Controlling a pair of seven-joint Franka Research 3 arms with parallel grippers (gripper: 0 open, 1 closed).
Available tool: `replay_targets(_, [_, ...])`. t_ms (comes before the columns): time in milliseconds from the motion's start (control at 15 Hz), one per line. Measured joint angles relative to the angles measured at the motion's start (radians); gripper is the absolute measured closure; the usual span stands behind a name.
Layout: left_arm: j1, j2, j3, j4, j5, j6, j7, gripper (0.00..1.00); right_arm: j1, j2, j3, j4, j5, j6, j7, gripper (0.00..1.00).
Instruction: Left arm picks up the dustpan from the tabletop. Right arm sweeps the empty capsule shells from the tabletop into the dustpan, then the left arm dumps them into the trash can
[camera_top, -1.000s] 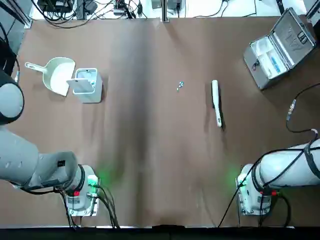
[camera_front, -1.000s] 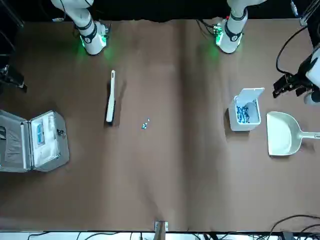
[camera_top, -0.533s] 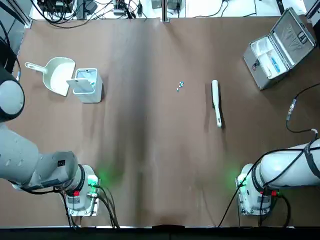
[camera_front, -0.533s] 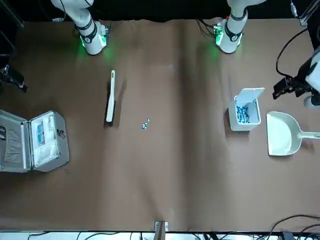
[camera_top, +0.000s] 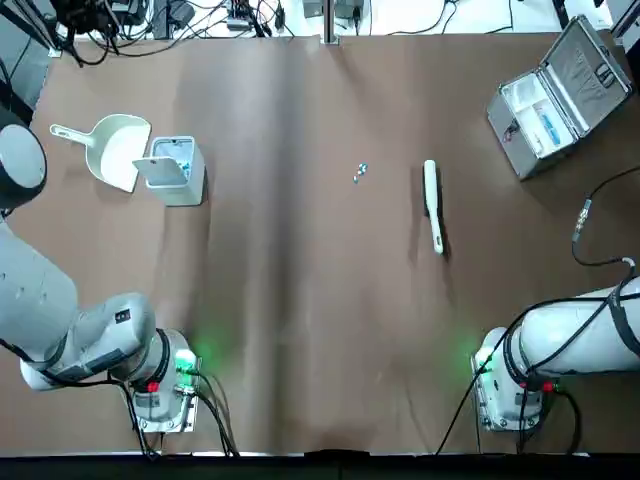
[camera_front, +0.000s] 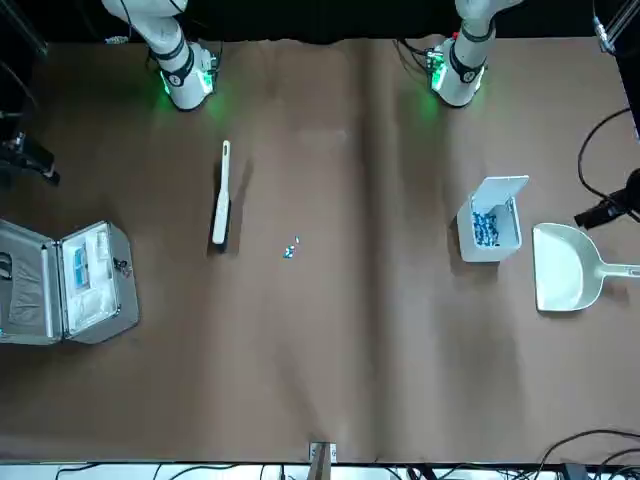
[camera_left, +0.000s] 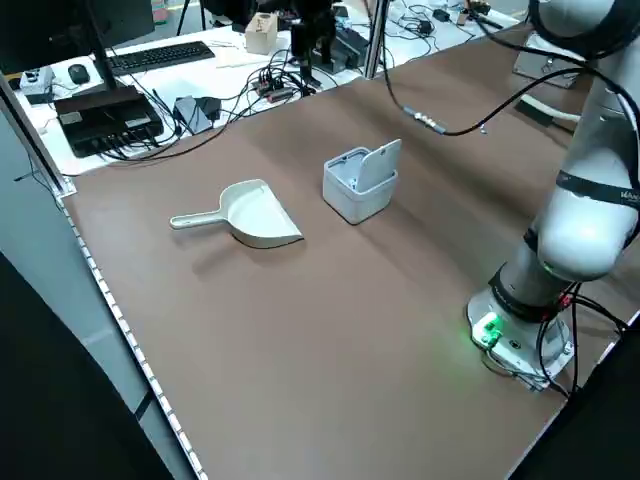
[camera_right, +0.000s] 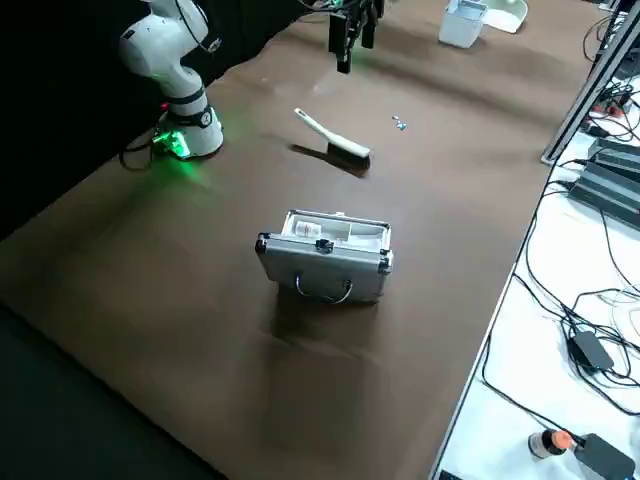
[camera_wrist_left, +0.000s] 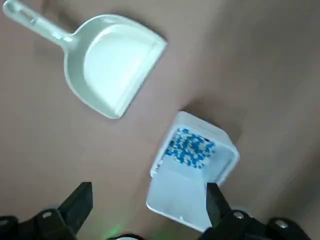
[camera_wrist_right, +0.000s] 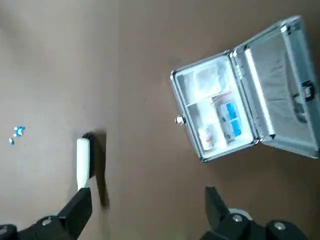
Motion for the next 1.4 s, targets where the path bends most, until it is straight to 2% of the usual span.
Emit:
replay_targets(267, [0.085, 0.055, 0.004, 0.001, 0.013, 0.100, -0.166, 0.00, 0.040, 0.004, 0.005, -0.099, 0.005, 0.039, 0.000, 0.00])
replay_targets(533, [0.201, 0.113, 0.006, 0.000, 0.014, 0.194, -0.299, 0.00, 0.068, 0.007, 0.007, -0.244, 0.039, 0.151, 0.000, 0.00])
replay_targets(733, [0.269, 0.178, 0.007, -0.003, 0.016, 0.318, -0.390, 0.00, 0.109, 0.007, 0.009, -0.353, 0.053, 0.234, 0.001, 0.01])
replay_targets(1067, [0.276, 0.303, 0.006, -0.006, 0.103, 0.488, -0.630, 0.00, 0.168, 0.007, 0.010, -0.502, 0.104, 0.313, 0.042, 0.03])
replay_targets(1400, [0.295, 0.350, 0.007, -0.006, 0.183, 0.563, -0.657, 0.00, 0.274, -0.006, 0.012, -0.634, 0.110, 0.442, 0.165, 0.03])
